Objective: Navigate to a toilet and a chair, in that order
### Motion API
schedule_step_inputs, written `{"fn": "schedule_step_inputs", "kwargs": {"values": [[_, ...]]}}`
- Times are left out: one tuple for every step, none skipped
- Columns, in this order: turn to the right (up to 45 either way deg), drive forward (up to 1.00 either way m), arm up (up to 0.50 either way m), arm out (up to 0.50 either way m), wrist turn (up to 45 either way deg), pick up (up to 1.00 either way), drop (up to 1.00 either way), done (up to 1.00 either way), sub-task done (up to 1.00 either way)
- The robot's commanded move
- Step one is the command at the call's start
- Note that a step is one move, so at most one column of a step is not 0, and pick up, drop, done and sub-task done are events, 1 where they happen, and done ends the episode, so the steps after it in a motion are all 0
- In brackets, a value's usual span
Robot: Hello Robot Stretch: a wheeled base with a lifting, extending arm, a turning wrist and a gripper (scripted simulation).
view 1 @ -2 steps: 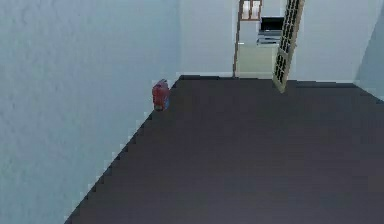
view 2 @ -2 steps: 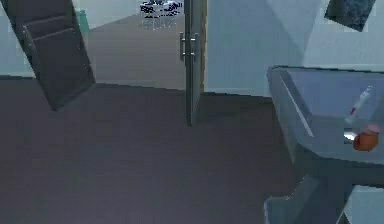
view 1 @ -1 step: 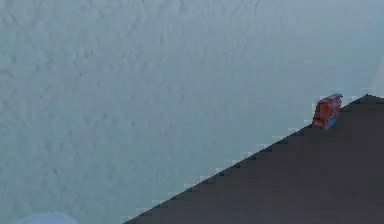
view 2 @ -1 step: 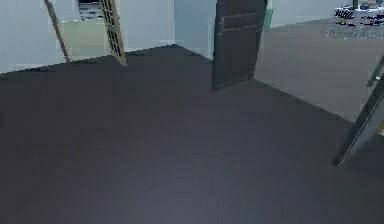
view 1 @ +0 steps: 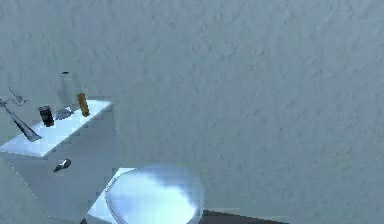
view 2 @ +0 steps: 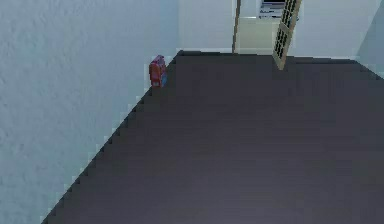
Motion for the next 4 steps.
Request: {"fn": "schedule_step_inputs", "kwargs": {"values": [[-12.0, 0.0, 0.0, 0.0, 0.0, 0.0, 0.0, 0.0, 0.0], [0.0, 0.0, 0.0, 0.0, 0.0, 0.0, 0.0, 0.0, 1.0], [45.0, 0.0, 0.0, 0.0, 0.0, 0.0, 0.0, 0.0, 0.0], [45.0, 0.0, 0.0, 0.0, 0.0, 0.0, 0.0, 0.0, 0.0]]}}
